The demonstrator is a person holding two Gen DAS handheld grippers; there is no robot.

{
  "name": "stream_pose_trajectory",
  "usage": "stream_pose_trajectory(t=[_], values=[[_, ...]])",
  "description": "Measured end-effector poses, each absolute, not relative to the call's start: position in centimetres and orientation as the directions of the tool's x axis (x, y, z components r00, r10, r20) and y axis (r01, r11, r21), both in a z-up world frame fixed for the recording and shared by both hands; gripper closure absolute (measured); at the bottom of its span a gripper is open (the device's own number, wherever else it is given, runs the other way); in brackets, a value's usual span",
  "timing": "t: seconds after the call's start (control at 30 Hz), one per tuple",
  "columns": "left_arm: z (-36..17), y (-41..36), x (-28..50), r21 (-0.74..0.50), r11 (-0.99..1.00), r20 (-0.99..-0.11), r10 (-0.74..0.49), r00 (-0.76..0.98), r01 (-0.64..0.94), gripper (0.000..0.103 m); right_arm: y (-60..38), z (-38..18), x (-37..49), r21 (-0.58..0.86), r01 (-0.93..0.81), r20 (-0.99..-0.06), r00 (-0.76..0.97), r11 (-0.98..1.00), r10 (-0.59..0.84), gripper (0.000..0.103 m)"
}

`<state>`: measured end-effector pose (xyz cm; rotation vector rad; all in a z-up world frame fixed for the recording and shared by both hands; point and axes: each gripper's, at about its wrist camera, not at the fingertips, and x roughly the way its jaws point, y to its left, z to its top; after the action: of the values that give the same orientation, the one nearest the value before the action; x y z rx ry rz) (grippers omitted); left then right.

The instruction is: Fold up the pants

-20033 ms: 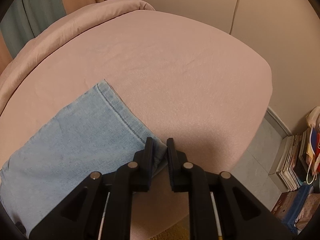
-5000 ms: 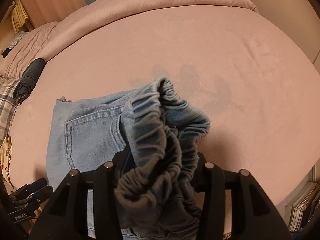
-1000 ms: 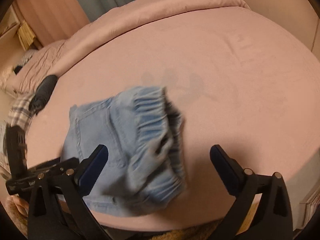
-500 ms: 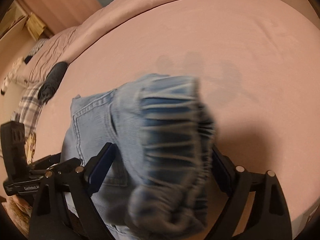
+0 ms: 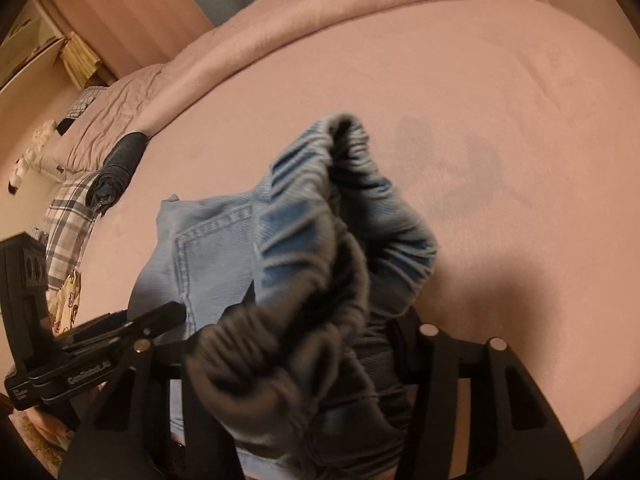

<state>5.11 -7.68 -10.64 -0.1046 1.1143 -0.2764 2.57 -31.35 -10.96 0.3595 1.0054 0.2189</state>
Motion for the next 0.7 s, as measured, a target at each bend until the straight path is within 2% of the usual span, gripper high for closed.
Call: stream_pose_trajectory(t=[0.13, 0.27, 0.5, 0.7], values=[[-8.4, -7.4, 4.4, -0.268, 0.944, -0.845, -0.327, 0.424, 0.193, 0.062, -29.5, -8.3, 2.1, 0.368, -0.075, -0.757, 0.554, 0.927, 0.346, 0.057], [-6.4, -6.7, 3.5, -0.202, 0.961, -0.833, -0.269, 0.484, 0.188, 0.061, -27.3, -6.8, 2.1, 0.374, -0.13, -0.74, 0.554, 0.918, 0.38, 0.058], [-4.0, -3.3, 2.8, -0.214, 0.969, -0.802, -0.248, 0.543, 0.128, 0.062, -24.4, -4.9, 2.9, 0.4, -0.201, -0.704, 0.557, 0.894, 0.44, 0.058], [-3.4, -1.4, 3.3, -0.19, 0.977, -0.791, -0.209, 0.576, 0.095, 0.062, -21.4, -3.5, 3.9, 0.359, -0.258, -0.692, 0.571, 0.897, 0.442, 0.058]])
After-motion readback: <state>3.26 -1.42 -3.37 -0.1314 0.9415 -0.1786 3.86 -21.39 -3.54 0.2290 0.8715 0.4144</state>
